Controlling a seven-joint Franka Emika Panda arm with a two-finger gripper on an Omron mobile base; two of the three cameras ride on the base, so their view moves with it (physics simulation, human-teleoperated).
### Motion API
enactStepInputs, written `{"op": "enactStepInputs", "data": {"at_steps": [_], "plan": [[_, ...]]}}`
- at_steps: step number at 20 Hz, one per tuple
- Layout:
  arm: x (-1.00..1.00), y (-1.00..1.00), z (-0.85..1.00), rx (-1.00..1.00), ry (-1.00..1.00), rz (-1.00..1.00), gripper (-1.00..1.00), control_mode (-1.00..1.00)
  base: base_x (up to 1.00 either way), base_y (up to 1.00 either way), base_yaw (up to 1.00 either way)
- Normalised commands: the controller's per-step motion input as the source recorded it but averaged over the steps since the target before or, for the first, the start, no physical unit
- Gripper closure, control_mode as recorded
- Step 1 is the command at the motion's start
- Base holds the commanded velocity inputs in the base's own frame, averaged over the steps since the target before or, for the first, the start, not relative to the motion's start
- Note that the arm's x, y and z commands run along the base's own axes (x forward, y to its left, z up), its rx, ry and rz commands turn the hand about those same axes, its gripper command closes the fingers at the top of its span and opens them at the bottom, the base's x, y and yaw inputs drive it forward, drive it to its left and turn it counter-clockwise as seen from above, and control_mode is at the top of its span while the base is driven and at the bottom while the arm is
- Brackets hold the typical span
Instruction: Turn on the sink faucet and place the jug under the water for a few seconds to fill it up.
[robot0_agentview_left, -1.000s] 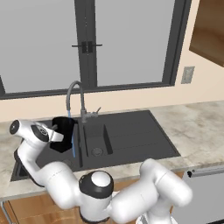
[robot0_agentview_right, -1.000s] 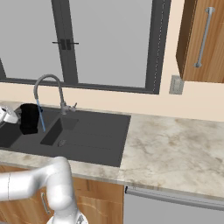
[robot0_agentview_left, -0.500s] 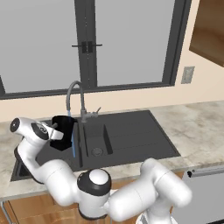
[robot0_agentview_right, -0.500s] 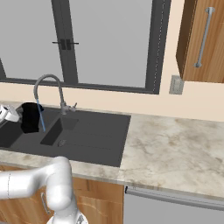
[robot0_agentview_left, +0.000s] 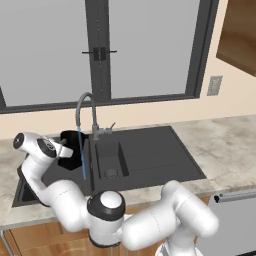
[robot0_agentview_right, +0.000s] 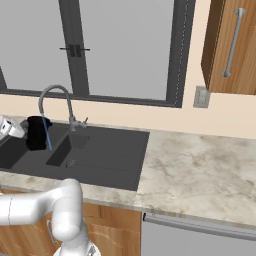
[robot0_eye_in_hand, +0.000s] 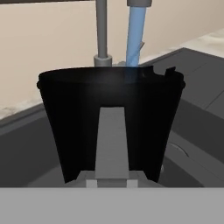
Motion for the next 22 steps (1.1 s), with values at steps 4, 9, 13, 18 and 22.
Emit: {"op": "enactStepInputs", "data": {"at_steps": [4, 9, 13, 18, 22], "plan": [[0.11, -0.21, -0.06, 0.0, -0.01, 0.0, 1.0, -1.0, 0.0, 0.0, 0.0], [0.06, -0.24, -0.01, 0.0, 0.0, 0.0, 1.0, -1.0, 0.0, 0.0, 0.0], [0.03, -0.19, 0.0, 0.0, 0.0, 0.0, 1.0, -1.0, 0.0, 0.0, 0.0], [0.02, -0.18, 0.0, 0.0, 0.0, 0.0, 1.0, -1.0, 0.0, 0.0, 0.0], [-0.02, -0.1, 0.0, 0.0, -0.04, 0.0, 1.0, -1.0, 0.0, 0.0, 0.0]]}}
